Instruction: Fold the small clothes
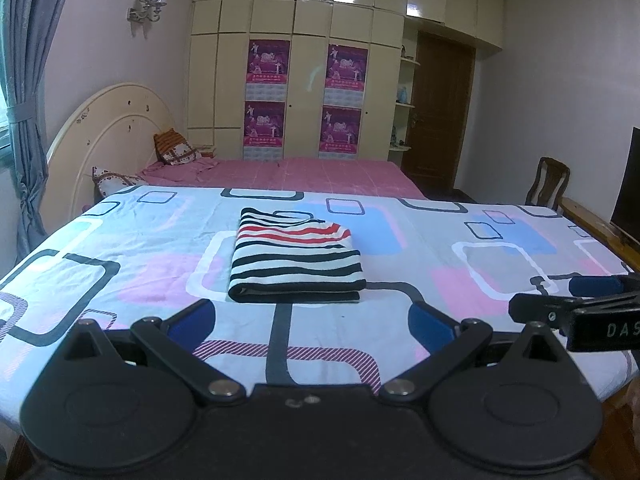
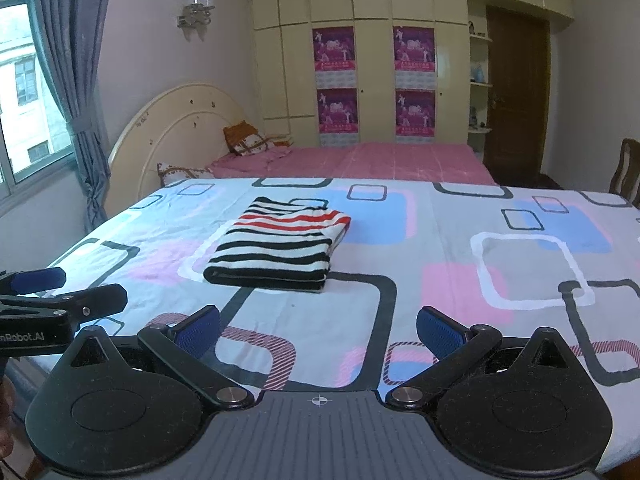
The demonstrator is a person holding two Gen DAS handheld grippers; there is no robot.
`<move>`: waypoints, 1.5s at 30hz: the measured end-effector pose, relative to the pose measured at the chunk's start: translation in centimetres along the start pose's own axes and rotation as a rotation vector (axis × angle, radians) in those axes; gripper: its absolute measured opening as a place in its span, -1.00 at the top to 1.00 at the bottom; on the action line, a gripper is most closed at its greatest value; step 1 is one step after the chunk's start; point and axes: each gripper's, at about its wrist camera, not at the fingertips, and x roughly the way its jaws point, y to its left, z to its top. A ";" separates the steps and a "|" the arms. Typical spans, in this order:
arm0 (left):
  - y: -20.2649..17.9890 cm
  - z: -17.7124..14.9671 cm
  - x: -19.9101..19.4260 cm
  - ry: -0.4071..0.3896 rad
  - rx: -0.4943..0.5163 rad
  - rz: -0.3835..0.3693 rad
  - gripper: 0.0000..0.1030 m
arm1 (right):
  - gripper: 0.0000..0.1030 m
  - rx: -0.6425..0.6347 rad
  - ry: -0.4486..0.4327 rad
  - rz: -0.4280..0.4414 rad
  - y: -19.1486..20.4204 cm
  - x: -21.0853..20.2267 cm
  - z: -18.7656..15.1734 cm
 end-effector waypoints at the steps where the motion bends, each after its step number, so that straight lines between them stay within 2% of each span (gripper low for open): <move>1: 0.0 0.0 0.0 0.001 0.001 0.000 -1.00 | -1.00 0.001 0.000 0.001 0.0 0.0 0.1; 45: 0.0 0.5 0.2 -0.016 0.013 0.001 -1.00 | -1.00 -0.012 -0.004 -0.002 -0.7 0.2 0.3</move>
